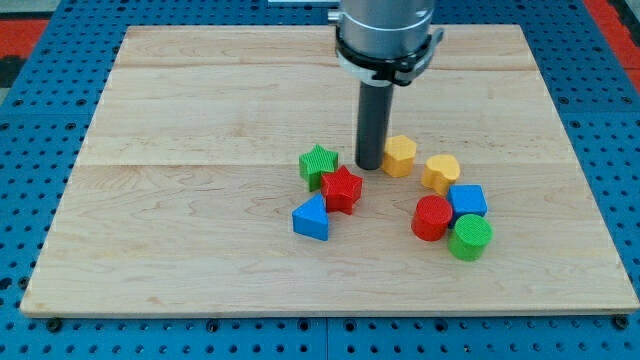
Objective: Place the yellow blocks and cube in a vertical line above the green circle
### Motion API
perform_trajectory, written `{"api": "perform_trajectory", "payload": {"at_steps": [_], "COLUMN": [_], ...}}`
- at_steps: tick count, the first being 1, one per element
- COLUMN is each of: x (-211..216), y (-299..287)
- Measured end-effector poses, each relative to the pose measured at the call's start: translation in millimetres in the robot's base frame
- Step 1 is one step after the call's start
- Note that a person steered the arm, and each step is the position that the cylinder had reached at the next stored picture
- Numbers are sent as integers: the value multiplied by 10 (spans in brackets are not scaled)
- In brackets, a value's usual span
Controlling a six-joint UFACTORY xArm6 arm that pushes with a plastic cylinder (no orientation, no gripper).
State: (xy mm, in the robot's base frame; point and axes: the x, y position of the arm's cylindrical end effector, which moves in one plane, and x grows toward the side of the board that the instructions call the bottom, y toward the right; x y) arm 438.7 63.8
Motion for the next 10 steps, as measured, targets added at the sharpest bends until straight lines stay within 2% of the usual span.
{"api": "perform_trajectory", "payload": {"at_steps": [1, 2, 4, 5, 6, 8, 9, 10], "x": [-202, -204, -374, -266, 60, 211, 238, 616], "y": [287, 458, 527, -18, 7, 504, 135, -9]}}
